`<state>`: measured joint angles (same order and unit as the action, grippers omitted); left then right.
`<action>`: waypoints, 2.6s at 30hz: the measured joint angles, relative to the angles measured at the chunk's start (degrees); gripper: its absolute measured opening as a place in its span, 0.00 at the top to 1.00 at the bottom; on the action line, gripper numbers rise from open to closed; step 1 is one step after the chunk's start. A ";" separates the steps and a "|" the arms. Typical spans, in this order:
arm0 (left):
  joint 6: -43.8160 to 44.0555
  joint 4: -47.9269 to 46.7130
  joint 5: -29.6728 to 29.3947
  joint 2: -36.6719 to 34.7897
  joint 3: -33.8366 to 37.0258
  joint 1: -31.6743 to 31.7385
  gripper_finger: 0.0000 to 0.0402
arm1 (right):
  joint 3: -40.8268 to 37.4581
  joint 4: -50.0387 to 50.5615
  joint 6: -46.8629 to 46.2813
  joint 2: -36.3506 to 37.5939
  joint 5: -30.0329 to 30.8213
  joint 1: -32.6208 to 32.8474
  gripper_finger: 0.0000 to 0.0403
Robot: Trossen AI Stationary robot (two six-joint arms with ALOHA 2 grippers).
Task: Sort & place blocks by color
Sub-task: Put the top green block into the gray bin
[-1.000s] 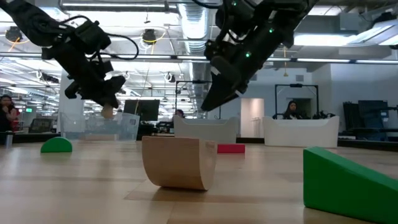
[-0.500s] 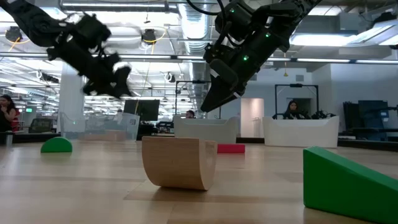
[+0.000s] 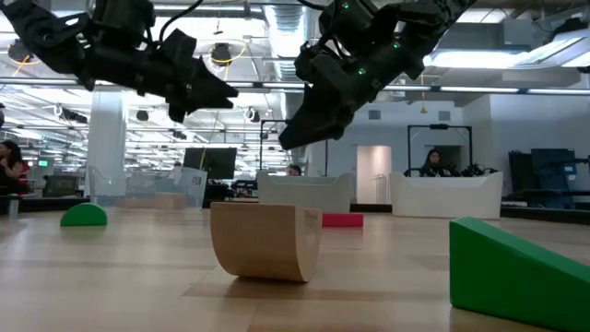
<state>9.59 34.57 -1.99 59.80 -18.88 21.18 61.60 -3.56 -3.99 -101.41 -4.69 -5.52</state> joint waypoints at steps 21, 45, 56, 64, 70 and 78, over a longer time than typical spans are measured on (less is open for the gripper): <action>-4.26 13.41 -0.62 6.70 3.12 -8.43 0.57 | -0.04 6.76 -0.36 1.04 -4.32 2.02 0.61; -2.98 12.87 1.71 6.67 3.01 -10.30 0.57 | -13.58 2.48 -7.88 9.26 3.29 7.74 0.61; -4.11 12.55 1.55 6.67 2.93 -10.28 0.57 | -21.81 -15.33 -10.30 13.27 0.72 12.89 0.61; 5.86 -6.24 7.39 6.63 -0.23 -14.15 0.57 | -21.68 -13.14 -9.05 15.00 4.84 17.82 0.61; 8.26 -41.61 -6.05 6.68 -9.92 -26.43 0.57 | -21.74 -10.29 -7.90 16.13 7.75 19.20 0.61; 18.72 -52.50 -8.83 6.66 -11.77 -35.99 0.51 | -21.75 -10.58 -8.62 16.09 7.74 20.26 0.61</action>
<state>28.31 -17.93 -10.82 66.46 -30.65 -14.81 39.86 -14.14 -12.61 -85.32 3.05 14.74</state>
